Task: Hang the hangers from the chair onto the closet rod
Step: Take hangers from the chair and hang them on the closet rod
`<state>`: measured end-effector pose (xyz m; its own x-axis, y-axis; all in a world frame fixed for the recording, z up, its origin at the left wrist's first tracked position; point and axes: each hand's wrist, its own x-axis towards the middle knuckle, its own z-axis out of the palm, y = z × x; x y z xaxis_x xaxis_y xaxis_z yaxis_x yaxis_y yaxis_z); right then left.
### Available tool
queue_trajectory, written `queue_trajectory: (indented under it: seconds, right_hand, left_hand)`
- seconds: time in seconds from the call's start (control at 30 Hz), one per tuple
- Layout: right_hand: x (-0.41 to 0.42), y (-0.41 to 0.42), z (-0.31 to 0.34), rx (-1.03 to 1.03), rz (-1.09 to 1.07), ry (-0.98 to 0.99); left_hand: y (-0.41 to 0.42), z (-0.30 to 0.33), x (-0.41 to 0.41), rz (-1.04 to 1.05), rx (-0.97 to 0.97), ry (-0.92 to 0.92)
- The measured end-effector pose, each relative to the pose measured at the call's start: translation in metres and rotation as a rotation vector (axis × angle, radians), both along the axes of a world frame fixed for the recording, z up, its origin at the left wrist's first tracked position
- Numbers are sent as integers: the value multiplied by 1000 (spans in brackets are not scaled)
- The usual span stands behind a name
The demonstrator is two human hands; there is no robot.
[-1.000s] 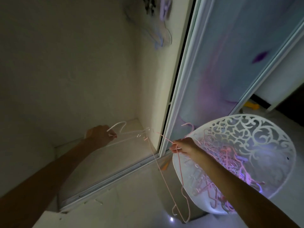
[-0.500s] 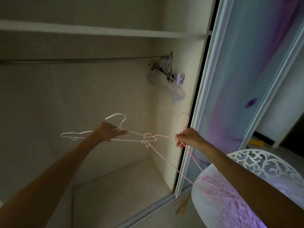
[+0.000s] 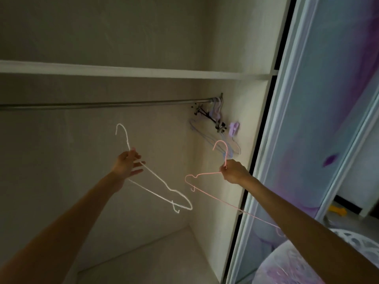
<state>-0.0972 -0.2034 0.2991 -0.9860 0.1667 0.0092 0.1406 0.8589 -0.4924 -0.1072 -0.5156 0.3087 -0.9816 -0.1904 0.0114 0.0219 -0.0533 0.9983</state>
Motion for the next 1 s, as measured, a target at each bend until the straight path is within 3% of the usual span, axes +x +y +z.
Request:
queue_trajectory:
  seconds: [0.27, 0.47, 0.8, 1.0]
  right_hand:
    - [-137, -5, 44, -120, 29, 174]
    - [-209, -39, 94, 54, 107, 274]
    - [-284, -60, 92, 158, 33, 272]
    - [-294, -55, 71, 160, 50, 179]
  left_hand:
    - [26, 30, -99, -136, -116, -137]
    - [36, 45, -148, -170, -240, -178]
    - [40, 35, -203, -361, -410, -272]
    - [37, 29, -219, -345, -465, -300]
